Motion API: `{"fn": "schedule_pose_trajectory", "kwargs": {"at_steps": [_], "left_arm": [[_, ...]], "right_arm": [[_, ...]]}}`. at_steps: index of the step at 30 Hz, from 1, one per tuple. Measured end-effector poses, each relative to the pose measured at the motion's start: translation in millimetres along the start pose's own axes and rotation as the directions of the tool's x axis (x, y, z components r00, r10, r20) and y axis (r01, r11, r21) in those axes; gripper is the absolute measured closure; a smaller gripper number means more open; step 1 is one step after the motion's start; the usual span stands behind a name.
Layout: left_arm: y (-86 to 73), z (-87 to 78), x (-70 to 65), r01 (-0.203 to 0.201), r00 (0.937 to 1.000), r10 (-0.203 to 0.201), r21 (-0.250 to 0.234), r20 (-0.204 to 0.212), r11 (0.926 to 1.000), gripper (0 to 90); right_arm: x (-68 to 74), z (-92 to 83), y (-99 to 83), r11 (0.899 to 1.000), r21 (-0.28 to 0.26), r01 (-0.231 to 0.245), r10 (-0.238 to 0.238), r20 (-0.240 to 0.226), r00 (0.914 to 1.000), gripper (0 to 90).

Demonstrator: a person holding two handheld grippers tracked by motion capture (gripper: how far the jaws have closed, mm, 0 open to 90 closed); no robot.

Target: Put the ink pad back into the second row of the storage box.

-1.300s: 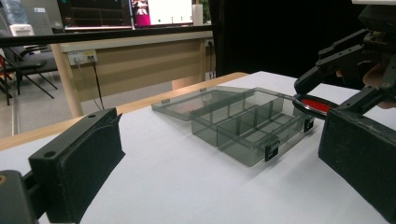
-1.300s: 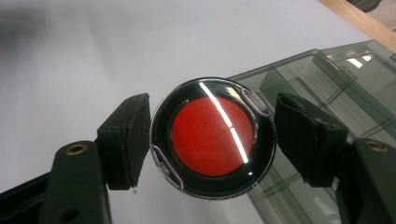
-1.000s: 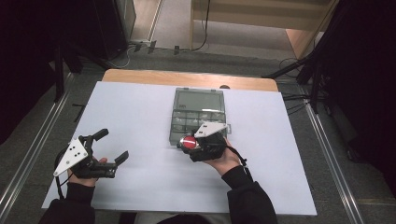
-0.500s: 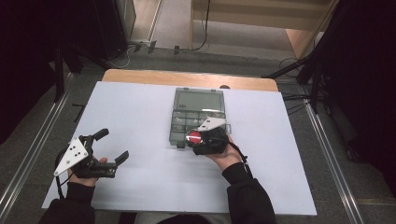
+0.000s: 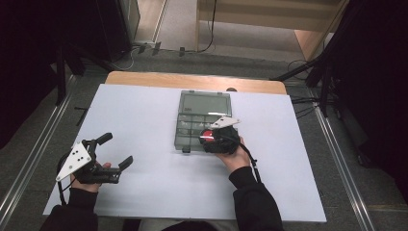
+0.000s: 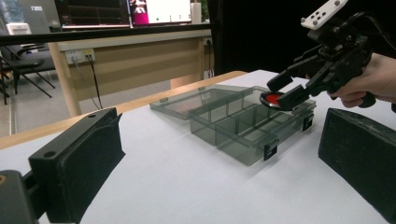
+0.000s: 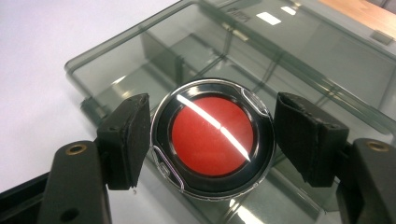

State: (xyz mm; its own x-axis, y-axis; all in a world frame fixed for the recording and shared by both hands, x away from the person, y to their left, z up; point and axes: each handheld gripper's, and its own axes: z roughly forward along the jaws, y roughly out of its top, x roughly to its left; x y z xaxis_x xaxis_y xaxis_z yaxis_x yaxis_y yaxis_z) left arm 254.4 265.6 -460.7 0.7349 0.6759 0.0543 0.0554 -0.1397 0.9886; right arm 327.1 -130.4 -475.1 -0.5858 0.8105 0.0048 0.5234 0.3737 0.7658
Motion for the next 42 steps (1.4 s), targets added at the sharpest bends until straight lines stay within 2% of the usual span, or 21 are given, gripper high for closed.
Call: {"fn": "schedule_pose_trajectory", "kwargs": {"at_steps": [1, 2, 3, 4, 5, 7, 11, 14, 25, 30, 32, 34, 38, 42], "left_arm": [[0.0, 0.0, 0.0, 0.0, 1.0, 0.0, 0.0, 0.0, 1.0, 0.0], [0.0, -0.1, 0.0, 0.0, 1.0, 0.0, -0.001, 0.001, 1.0, 0.0], [-0.1, -0.2, 0.1, 0.0, 1.0, 0.0, 0.001, 0.0, 1.0, 0.0], [-0.1, -0.2, 0.1, 0.0, 1.0, 0.0, 0.001, 0.0, 1.0, 0.0], [0.0, -0.3, 0.0, -0.001, 1.0, 0.001, 0.0, 0.0, 1.0, 0.0], [0.0, -0.2, -0.1, -0.001, 1.0, 0.001, -0.001, 0.0, 1.0, 0.0], [-0.3, 0.9, -0.8, -0.002, 1.0, 0.002, 0.004, 0.002, 1.0, 0.0], [-0.4, 0.8, -1.1, -0.004, 1.0, 0.004, 0.006, 0.003, 1.0, 0.0], [-0.5, 0.2, -1.8, -0.011, 0.9999, 0.011, 0.01, 0.0, 0.9999, 0.0], [-0.9, -0.7, -1.9, -0.011, 0.9999, 0.011, 0.012, -0.002, 0.9999, 0.0], [-0.9, -0.8, -2.1, -0.012, 0.9999, 0.012, 0.011, -0.002, 0.9999, 0.0], [-0.9, -0.6, -2.2, -0.011, 0.9999, 0.011, 0.013, -0.003, 0.9998, 0.0], [-1.0, 0.0, -2.4, -0.012, 0.9999, 0.012, 0.013, -0.002, 0.9998, 0.0], [-1.0, 0.2, -2.4, -0.013, 0.9999, 0.013, 0.014, -0.001, 0.9998, 0.0]], "right_arm": [[0.0, 0.0, 0.0, 1.0, 0.0, 0.0, 0.0, 0.0, 1.0, 18.2], [-0.6, -1.2, 0.1, 0.999, -0.012, -0.031, 0.031, 0.002, 0.9995, 11.0], [-1.8, -5.5, 0.7, 0.998, -0.046, -0.038, 0.038, 0.006, 0.9993, 3.1], [-1.8, -5.5, 0.7, 0.998, -0.046, -0.038, 0.038, 0.006, 0.9993, 3.1], [-1.0, -11.0, 1.9, 0.997, -0.071, -0.043, 0.044, 0.017, 0.9989, 0.0], [-0.4, -16.7, 2.5, 0.994, -0.098, -0.04, 0.042, 0.014, 0.999, 0.0], [1.5, -23.9, 2.6, 0.993, -0.114, -0.03, 0.031, 0.009, 0.9995, 0.0], [2.9, -26.4, 1.8, 0.993, -0.113, -0.03, 0.034, 0.032, 0.9989, 0.0], [5.4, -46.9, -2.1, 0.986, -0.156, -0.052, 0.059, 0.039, 0.9975, 0.0], [4.9, -55.5, -13.3, 0.979, -0.201, -0.043, 0.054, 0.052, 0.9972, 0.0], [3.5, -58.0, -17.9, 0.979, -0.197, -0.048, 0.06, 0.055, 0.9967, 0.0], [1.9, -60.8, -23.8, 0.975, -0.216, -0.046, 0.06, 0.06, 0.9964, 0.0], [-3.6, -66.6, -33.2, 0.977, -0.208, -0.055, 0.071, 0.073, 0.9948, 0.0], [-8.1, -73.1, -39.9, 0.97, -0.234, -0.06, 0.081, 0.084, 0.9931, 0.0]]}}
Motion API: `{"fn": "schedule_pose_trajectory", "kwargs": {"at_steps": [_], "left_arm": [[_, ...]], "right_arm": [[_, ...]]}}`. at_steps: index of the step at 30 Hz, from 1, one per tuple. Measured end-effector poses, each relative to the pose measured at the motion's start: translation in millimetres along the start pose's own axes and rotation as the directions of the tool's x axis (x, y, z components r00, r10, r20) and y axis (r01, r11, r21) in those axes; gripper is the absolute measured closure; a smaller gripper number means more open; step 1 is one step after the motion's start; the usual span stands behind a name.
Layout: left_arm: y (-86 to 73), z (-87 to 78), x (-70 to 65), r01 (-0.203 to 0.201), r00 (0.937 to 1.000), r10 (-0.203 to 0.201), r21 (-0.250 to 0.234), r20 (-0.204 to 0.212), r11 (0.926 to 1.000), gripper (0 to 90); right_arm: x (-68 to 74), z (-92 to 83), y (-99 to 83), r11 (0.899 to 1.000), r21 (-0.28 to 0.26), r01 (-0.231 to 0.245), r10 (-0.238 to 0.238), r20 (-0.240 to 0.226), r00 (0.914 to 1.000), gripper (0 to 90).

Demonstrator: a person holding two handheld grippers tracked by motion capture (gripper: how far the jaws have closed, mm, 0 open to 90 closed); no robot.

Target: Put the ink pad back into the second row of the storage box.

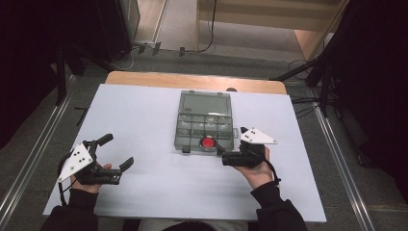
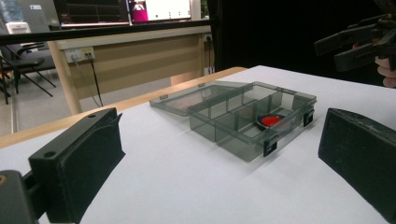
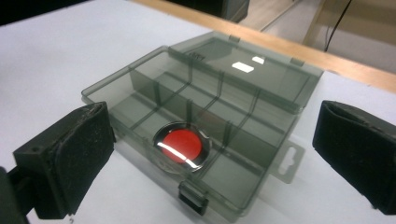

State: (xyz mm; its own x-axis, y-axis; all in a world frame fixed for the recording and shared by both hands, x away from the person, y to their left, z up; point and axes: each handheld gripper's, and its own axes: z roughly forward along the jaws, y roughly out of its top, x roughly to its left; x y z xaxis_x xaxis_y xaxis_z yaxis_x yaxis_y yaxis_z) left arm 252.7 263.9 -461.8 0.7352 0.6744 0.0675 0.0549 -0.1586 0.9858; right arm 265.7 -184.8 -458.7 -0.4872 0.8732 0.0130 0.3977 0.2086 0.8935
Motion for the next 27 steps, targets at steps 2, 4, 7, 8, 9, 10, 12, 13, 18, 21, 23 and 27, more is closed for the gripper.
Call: {"fn": "schedule_pose_trajectory", "kwargs": {"at_steps": [2, 4, 7, 8, 9, 10, 12, 13, 18, 21, 23, 27], "left_arm": [[0.0, 0.2, 0.1, 0.001, 1.0, -0.001, 0.0, -0.001, 1.0, 0.0], [-0.1, 0.3, 0.1, 0.002, 1.0, -0.002, -0.001, 0.0, 1.0, 0.0], [-0.1, 0.5, 0.0, 0.001, 1.0, -0.001, 0.0, -0.001, 1.0, 0.0], [-0.1, 0.5, 0.0, 0.001, 1.0, -0.001, 0.0, -0.001, 1.0, 0.0], [-0.1, 0.5, 0.0, 0.001, 1.0, -0.001, 0.0, -0.001, 1.0, 0.0], [-0.1, 0.5, 0.0, 0.001, 1.0, -0.001, 0.0, -0.001, 1.0, 0.0], [-0.1, 0.5, -0.1, 0.0, 1.0, 0.0, 0.0, -0.002, 1.0, 0.0], [-0.1, 0.5, -0.2, 0.0, 1.0, 0.0, 0.001, -0.002, 1.0, 0.0], [-0.1, 0.6, -0.3, 0.0, 1.0, 0.0, 0.002, -0.002, 1.0, 0.0], [0.0, 0.4, -0.2, -0.001, 1.0, 0.001, 0.0, -0.002, 1.0, 0.0], [0.0, 0.4, 0.0, 0.0, 1.0, 0.0, 0.001, -0.002, 1.0, 0.0], [0.0, 0.5, -0.1, 0.001, 1.0, -0.001, 0.0, -0.002, 1.0, 0.0]], "right_arm": [[-4.0, -4.0, -3.2, 1.0, -0.009, -0.014, 0.014, -0.001, 0.9999, 0.0], [-7.8, -7.9, -7.0, 1.0, -0.017, -0.02, 0.02, 0.007, 0.9998, 0.0], [-13.5, -14.6, -12.9, 0.999, -0.029, -0.028, 0.029, 0.019, 0.9994, 0.0], [-15.8, -16.9, -14.9, 0.999, -0.037, -0.032, 0.032, 0.021, 0.9992, 0.0], [-20.0, -21.8, -19.3, 0.998, -0.049, -0.041, 0.043, 0.029, 0.9987, 0.0], [-20.0, -21.8, -19.3, 0.998, -0.049, -0.041, 0.043, 0.029, 0.9987, 0.0], [-26.4, -28.3, -24.4, 0.998, -0.049, -0.05, 0.052, 0.048, 0.9975, 0.0], [-28.5, -30.5, -26.3, 0.997, -0.06, -0.052, 0.055, 0.05, 0.9973, 0.0], [-35.2, -39.4, -34.5, 0.994, -0.088, -0.063, 0.069, 0.057, 0.996, 0.0], [-37.1, -43.2, -37.9, 0.992, -0.102, -0.079, 0.086, 0.067, 0.994, 0.0], [-37.5, -45.9, -41.8, 0.989, -0.133, -0.063, 0.074, 0.075, 0.9944, 0.0], [-37.2, -48.5, -49.5, 0.989, -0.143, -0.049, 0.059, 0.072, 0.9956, 0.0]]}}
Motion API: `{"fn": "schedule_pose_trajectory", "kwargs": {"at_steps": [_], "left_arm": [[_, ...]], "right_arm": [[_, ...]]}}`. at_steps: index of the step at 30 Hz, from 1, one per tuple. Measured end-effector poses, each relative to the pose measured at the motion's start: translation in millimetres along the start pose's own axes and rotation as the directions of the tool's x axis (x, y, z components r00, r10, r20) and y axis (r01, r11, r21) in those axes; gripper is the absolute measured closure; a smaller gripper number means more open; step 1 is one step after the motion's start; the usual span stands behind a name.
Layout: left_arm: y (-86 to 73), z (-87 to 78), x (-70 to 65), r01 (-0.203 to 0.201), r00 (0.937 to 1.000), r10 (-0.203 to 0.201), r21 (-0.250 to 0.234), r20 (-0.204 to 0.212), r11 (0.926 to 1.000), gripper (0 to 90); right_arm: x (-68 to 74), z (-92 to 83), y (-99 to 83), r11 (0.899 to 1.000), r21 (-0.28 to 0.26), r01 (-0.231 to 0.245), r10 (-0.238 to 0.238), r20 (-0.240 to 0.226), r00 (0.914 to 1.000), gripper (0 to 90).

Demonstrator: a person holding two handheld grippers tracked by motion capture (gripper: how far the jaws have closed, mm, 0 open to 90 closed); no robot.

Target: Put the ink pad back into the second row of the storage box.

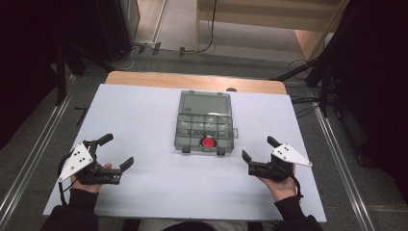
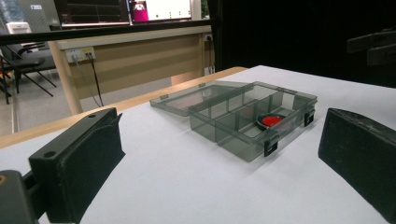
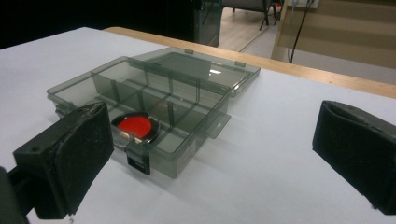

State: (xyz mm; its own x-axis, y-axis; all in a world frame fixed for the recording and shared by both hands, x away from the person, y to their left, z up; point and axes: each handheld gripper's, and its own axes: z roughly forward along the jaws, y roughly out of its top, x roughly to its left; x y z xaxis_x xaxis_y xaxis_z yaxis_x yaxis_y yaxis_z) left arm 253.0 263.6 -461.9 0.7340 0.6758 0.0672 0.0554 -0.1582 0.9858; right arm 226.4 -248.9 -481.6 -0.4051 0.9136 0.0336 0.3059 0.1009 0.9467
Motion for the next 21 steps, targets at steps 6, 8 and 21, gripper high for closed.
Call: {"fn": "schedule_pose_trajectory", "kwargs": {"at_steps": [6, 8, 21], "left_arm": [[0.3, 0.5, -0.3, -0.001, 1.0, 0.001, -0.001, 0.002, 1.0, 0.0], [0.3, 0.3, -0.2, -0.001, 1.0, 0.001, -0.001, 0.0, 1.0, 0.0], [0.5, 1.2, 0.1, 0.003, 1.0, -0.003, -0.004, 0.007, 1.0, 0.0]], "right_arm": [[-0.8, -5.6, -15.3, 1.0, -0.003, 0.009, -0.009, -0.012, 0.9999, 0.0], [-0.4, -7.6, -17.7, 1.0, -0.023, -0.008, 0.007, -0.016, 0.9999, 0.0], [0.8, -17.7, -29.8, 0.988, -0.155, -0.029, 0.033, 0.028, 0.9991, 0.0]]}}
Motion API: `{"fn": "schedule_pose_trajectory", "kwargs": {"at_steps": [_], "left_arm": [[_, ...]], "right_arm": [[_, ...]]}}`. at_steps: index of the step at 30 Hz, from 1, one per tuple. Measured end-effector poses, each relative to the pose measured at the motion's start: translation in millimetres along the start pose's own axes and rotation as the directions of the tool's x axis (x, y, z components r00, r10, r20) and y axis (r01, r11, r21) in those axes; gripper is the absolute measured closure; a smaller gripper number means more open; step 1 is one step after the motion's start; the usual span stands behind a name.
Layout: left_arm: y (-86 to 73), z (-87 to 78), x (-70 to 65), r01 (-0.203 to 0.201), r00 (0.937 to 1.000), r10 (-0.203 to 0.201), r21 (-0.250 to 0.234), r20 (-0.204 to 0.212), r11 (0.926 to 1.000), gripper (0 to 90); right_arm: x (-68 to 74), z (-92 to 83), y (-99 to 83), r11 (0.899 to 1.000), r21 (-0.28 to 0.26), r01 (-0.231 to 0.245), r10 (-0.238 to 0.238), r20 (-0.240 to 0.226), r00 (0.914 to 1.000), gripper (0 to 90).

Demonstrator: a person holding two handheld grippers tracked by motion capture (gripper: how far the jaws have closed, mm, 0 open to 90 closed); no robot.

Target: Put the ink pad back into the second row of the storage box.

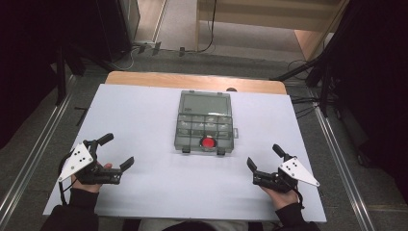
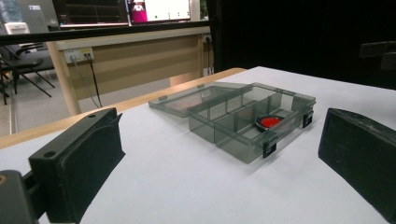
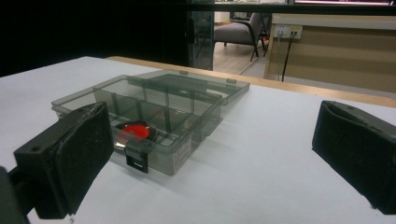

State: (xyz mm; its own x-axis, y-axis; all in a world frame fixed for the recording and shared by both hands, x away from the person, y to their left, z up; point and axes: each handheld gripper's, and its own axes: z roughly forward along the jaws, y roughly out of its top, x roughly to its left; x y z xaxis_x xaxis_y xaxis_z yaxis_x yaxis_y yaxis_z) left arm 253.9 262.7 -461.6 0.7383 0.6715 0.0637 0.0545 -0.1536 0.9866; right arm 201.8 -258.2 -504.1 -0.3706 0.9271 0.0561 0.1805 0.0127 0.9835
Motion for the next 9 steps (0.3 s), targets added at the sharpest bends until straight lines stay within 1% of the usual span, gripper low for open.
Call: {"fn": "schedule_pose_trajectory", "kwargs": {"at_steps": [2, 3, 5, 7, 8, 9], "left_arm": [[0.2, 0.3, 0.0, 0.0, 1.0, 0.0, 0.001, 0.0, 1.0, 0.0], [0.3, 0.8, 0.0, 0.001, 1.0, -0.001, 0.001, 0.002, 1.0, 0.0], [0.5, 2.0, -0.4, 0.002, 1.0, -0.002, -0.002, 0.008, 1.0, 0.0], [0.8, 2.9, -0.6, -0.001, 0.9999, 0.001, -0.002, 0.012, 1.0, 0.0], [1.2, 3.9, -0.4, -0.002, 0.9999, 0.002, -0.002, 0.016, 1.0, 0.0], [1.2, 3.9, -0.4, -0.002, 0.9999, 0.002, -0.002, 0.016, 1.0, 0.0]], "right_arm": [[0.7, 0.1, -0.2, 1.0, -0.001, 0.006, -0.006, 0.001, 1.0, 0.0], [2.2, 1.3, -0.6, 1.0, 0.007, 0.022, -0.022, 0.01, 0.9997, 0.0], [3.1, 2.0, -0.6, 1.0, 0.008, 0.03, -0.03, 0.011, 0.9995, 0.0], [5.4, 3.0, -0.5, 0.999, 0.014, 0.051, -0.051, 0.014, 0.9986, 0.0], [7.4, 3.1, -0.7, 0.998, 0.026, 0.056, -0.056, 0.008, 0.9984, 0.0], [7.4, 3.1, -0.7, 0.998, 0.026, 0.056, -0.056, 0.008, 0.9984, 0.0]]}}
